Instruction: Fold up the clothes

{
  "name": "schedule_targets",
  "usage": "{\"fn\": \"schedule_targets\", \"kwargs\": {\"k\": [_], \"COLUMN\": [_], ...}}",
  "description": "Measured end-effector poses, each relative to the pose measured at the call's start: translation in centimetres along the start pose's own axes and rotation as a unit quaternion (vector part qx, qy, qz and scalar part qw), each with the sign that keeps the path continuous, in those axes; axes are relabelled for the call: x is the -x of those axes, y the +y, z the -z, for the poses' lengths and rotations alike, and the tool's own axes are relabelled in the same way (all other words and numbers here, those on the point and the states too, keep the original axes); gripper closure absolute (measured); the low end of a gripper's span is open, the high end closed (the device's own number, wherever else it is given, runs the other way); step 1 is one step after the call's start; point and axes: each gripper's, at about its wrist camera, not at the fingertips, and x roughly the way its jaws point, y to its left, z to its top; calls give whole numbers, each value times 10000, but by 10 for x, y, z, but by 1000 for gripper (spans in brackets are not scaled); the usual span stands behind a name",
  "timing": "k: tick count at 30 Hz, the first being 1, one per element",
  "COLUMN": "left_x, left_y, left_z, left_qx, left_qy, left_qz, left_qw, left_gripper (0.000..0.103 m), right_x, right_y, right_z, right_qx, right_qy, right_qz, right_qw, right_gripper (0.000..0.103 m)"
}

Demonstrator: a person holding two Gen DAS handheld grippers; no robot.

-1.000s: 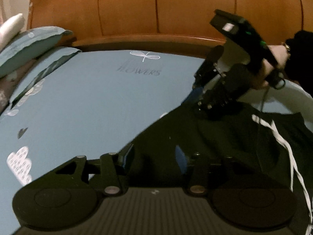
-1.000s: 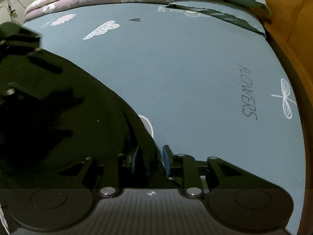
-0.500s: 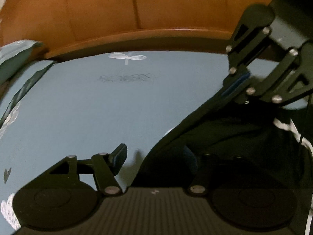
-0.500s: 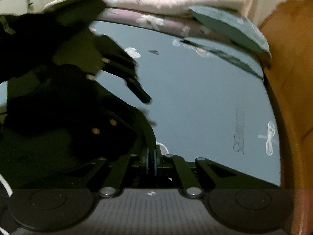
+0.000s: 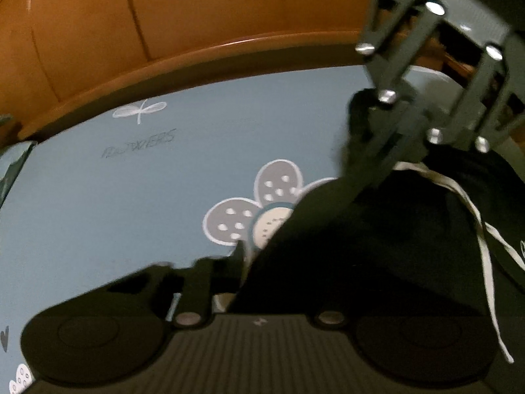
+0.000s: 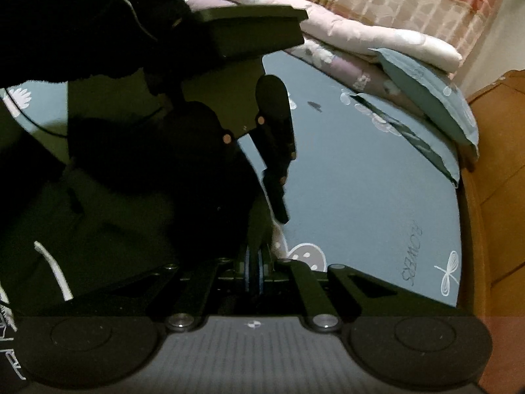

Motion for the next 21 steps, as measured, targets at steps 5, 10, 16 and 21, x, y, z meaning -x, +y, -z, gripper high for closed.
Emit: {"fn": "schedule_targets", "kwargs": {"k": [5,10,16,21], "left_x": [10,17,22,26], "left_y": [-17,-26,-36,-43], "left_z": [-2,-7,-9,7], "left_qx": [-173,-301,-472,-752], "left_qy": [8,19,38,204], "left_qz": [-188,-255,-445,-769], "left_qw": [9997,9992,9979,9940], "left_gripper": [100,100,89,71], "right_x": [-3,-20,-65,-58], "right_y": [3,0,-8,-6], "right_z": [-8,-17,-19,-19], "right_qx": [409,607,606,612], "right_qy": [49,131,768,829], "right_qz": [250,266,-116,-58], "right_qw": [9988,9977,9951,9947], "right_gripper": [47,36,93,94]}}
